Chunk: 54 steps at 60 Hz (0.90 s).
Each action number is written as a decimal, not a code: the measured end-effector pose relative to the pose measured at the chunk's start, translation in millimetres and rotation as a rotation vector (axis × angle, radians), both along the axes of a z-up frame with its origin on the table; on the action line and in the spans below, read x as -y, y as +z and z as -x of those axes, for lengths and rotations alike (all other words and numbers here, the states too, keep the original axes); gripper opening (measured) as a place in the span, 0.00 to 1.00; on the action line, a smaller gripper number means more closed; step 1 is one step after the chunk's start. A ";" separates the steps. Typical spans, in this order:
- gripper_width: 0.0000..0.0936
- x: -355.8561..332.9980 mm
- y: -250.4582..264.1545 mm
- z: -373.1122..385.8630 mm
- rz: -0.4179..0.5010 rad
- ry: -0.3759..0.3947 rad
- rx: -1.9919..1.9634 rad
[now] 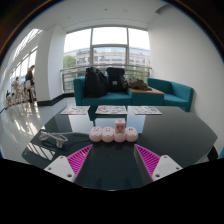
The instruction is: Unplug charger
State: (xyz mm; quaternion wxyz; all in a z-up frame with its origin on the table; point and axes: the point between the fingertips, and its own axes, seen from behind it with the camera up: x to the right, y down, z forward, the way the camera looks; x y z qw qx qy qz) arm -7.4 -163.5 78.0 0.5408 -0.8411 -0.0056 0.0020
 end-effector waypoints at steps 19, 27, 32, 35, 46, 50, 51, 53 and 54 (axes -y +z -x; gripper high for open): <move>0.72 -137.7 -15.2 -24.3 -0.035 -0.052 0.022; 0.46 -168.8 -37.7 -23.2 -0.007 -0.032 0.037; 0.32 -176.8 -45.1 -29.0 0.001 -0.049 0.059; 0.27 -174.8 -46.1 -27.5 0.000 -0.064 0.029; 0.16 -181.6 23.6 -37.6 -0.115 -0.074 -0.077; 0.16 -186.5 162.0 -77.5 -0.362 -0.114 0.020; 0.16 -175.2 188.7 -82.7 -0.419 -0.127 0.035; 0.16 -161.6 228.6 -99.5 -0.507 -0.141 0.054; 0.16 -157.5 237.9 -107.3 -0.527 -0.147 0.063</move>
